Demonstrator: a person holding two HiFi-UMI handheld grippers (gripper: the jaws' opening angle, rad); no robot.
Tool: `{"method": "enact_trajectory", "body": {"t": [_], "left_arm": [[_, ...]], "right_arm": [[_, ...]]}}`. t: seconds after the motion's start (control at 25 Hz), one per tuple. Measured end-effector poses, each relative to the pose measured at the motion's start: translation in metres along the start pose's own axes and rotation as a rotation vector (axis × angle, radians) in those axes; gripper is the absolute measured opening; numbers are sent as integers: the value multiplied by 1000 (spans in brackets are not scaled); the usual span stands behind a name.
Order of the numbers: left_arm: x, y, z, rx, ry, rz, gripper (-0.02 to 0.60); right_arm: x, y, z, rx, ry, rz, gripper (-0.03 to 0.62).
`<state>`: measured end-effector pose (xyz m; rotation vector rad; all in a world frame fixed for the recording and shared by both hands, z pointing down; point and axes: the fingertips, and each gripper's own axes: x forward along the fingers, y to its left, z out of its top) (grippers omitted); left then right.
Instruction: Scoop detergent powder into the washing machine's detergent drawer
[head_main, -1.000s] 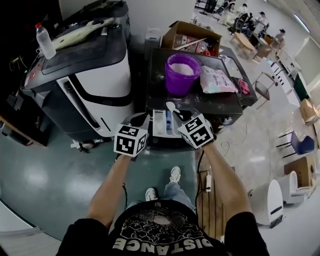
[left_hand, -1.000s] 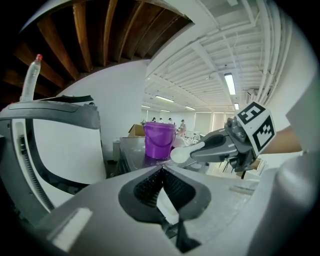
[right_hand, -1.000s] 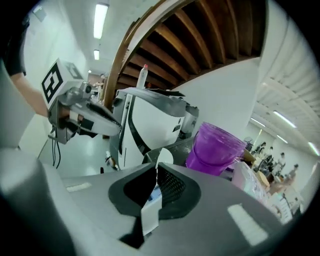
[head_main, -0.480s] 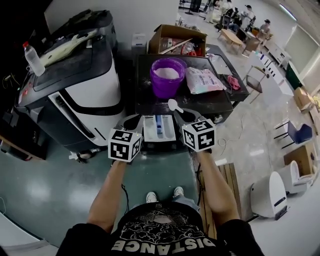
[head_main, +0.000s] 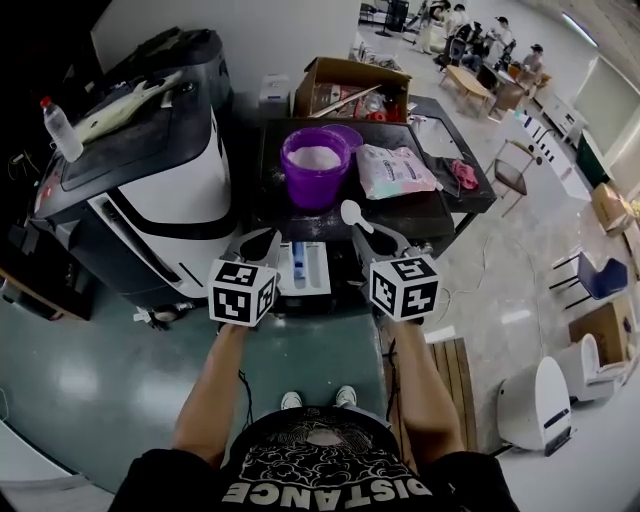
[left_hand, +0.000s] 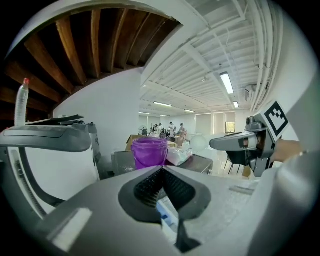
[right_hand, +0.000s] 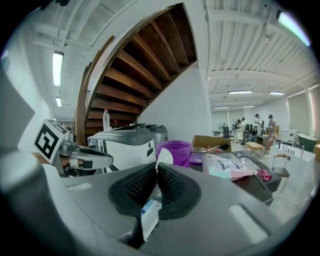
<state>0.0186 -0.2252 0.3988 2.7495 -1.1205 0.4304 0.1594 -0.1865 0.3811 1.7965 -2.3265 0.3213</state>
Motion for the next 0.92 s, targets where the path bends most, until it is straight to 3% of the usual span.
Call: {"method": "enact_trajectory", "body": {"t": [0.32, 0.92], "left_arm": [[12, -23, 8, -2, -9, 22, 0], [-1, -9, 10, -35, -27, 114, 0]], "right_arm": [[-17, -25, 4, -22, -17, -12, 35], [-17, -31, 7, -46, -36, 13, 35]]}}
